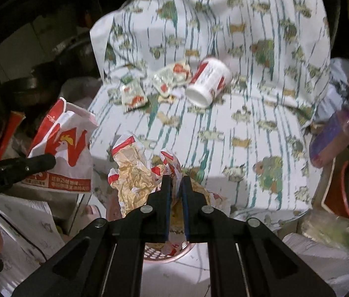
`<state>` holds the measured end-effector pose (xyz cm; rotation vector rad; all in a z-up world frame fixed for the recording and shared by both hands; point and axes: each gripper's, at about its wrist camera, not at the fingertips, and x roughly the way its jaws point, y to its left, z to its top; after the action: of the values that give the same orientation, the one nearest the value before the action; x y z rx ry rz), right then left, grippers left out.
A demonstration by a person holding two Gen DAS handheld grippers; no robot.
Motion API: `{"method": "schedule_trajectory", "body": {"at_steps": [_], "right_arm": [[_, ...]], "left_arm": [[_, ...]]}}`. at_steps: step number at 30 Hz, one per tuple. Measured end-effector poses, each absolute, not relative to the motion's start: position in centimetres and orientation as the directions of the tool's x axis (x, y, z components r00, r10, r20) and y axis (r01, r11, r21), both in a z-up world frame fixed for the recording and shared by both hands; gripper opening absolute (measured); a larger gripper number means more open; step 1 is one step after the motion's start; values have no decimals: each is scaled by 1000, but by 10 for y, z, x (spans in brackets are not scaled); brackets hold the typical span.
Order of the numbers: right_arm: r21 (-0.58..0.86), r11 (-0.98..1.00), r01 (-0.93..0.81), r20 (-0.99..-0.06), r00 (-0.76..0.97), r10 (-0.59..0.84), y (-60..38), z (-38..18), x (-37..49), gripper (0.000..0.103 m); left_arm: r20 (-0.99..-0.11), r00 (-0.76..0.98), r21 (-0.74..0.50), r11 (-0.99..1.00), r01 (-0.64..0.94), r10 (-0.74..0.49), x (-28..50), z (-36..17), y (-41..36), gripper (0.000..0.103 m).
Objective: Collect trash
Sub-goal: 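Drop red bag into pink basket with left tool while right tool drops wrappers there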
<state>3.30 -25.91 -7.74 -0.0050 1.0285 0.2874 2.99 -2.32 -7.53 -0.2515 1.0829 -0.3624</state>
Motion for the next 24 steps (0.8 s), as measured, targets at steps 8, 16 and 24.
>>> {"method": "schedule_trajectory", "body": {"at_steps": [8,16,24], "right_arm": [[179,963,-202,-889,386,246,-257,-108,41,9],[208,956,-205,-899,346,269,-252,-116,42,13],[232,946,-228,-882,360,303,-246,-111,41,36]], "left_arm": [[-824,370,-386,904,187,-428,34,-92,-38,10],[-820,386,-392,906,158,-423,34,-89,-39,58],[-790,484,-366,923,120,-376,33,-66,-22,66]]}}
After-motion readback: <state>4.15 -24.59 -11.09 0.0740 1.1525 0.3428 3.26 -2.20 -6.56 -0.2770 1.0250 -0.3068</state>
